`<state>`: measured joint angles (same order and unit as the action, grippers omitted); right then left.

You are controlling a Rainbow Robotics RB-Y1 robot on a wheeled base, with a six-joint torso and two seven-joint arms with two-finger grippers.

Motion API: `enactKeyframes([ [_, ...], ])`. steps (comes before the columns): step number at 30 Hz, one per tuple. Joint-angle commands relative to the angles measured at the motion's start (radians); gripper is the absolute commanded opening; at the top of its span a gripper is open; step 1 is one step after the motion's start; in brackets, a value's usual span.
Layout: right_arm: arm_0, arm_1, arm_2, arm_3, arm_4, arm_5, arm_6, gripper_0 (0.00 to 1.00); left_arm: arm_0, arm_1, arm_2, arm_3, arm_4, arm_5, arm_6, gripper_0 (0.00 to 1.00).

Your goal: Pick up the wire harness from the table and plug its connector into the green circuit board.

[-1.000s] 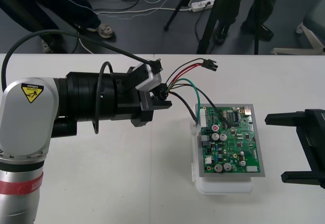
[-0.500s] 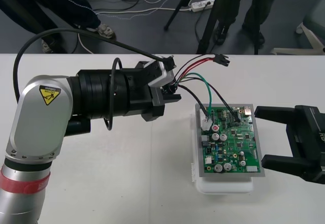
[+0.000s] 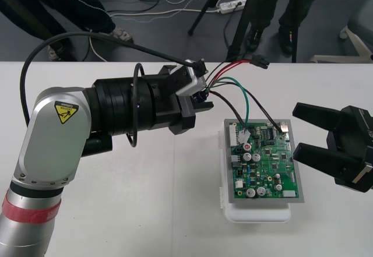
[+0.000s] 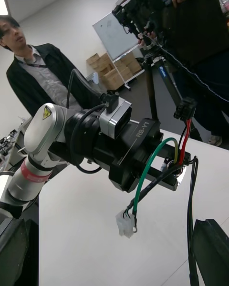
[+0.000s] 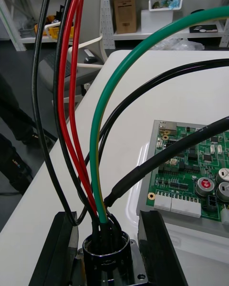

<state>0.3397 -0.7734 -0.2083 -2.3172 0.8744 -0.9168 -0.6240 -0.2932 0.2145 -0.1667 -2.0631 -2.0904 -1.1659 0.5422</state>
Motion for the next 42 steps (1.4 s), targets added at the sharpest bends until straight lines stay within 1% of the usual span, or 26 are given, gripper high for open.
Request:
enactKeyframes([
  [1, 0.036, 0.011, -0.029, -0.071, 0.048, 0.081, -0.069, 1.00, -0.046, 0.023, -0.020, -0.011, -0.007, 0.072, 0.039, 0.00],
  [5, 0.042, 0.017, -0.029, -0.087, 0.074, 0.144, -0.083, 1.00, -0.046, 0.031, -0.031, -0.011, -0.008, 0.077, 0.039, 0.00],
  [10, 0.042, 0.017, -0.026, -0.091, 0.075, 0.191, -0.097, 1.00, -0.046, 0.039, -0.045, -0.012, -0.019, 0.091, 0.039, 0.00],
  [15, 0.042, 0.017, -0.020, -0.113, 0.118, 0.245, -0.115, 1.00, -0.047, 0.040, -0.047, -0.011, -0.019, 0.098, 0.039, 0.00],
  [21, 0.042, 0.017, -0.006, -0.136, 0.143, 0.308, -0.177, 1.00, -0.052, 0.042, -0.048, -0.011, -0.033, 0.101, 0.042, 0.00],
  [24, 0.041, 0.017, 0.040, -0.162, 0.161, 0.392, -0.183, 1.00, -0.058, 0.042, -0.050, -0.011, -0.043, 0.101, 0.045, 0.00],
  [26, 0.036, 0.017, 0.090, -0.172, 0.175, 0.457, -0.184, 1.00, -0.064, 0.042, -0.051, -0.011, -0.050, 0.101, 0.045, 0.00],
  [29, 0.025, 0.019, 0.126, -0.183, 0.222, 0.510, -0.186, 1.00, -0.064, 0.042, -0.051, -0.012, -0.053, 0.101, 0.045, 0.00],
  [33, 0.018, 0.029, 0.141, -0.182, 0.270, 0.523, -0.194, 1.00, -0.069, 0.042, -0.054, -0.011, -0.059, 0.101, 0.045, 0.00],
  [42, -0.014, 0.052, 0.168, -0.182, 0.273, 0.524, -0.207, 1.00, -0.084, 0.040, -0.054, -0.011, -0.060, 0.104, 0.045, 0.00],
])
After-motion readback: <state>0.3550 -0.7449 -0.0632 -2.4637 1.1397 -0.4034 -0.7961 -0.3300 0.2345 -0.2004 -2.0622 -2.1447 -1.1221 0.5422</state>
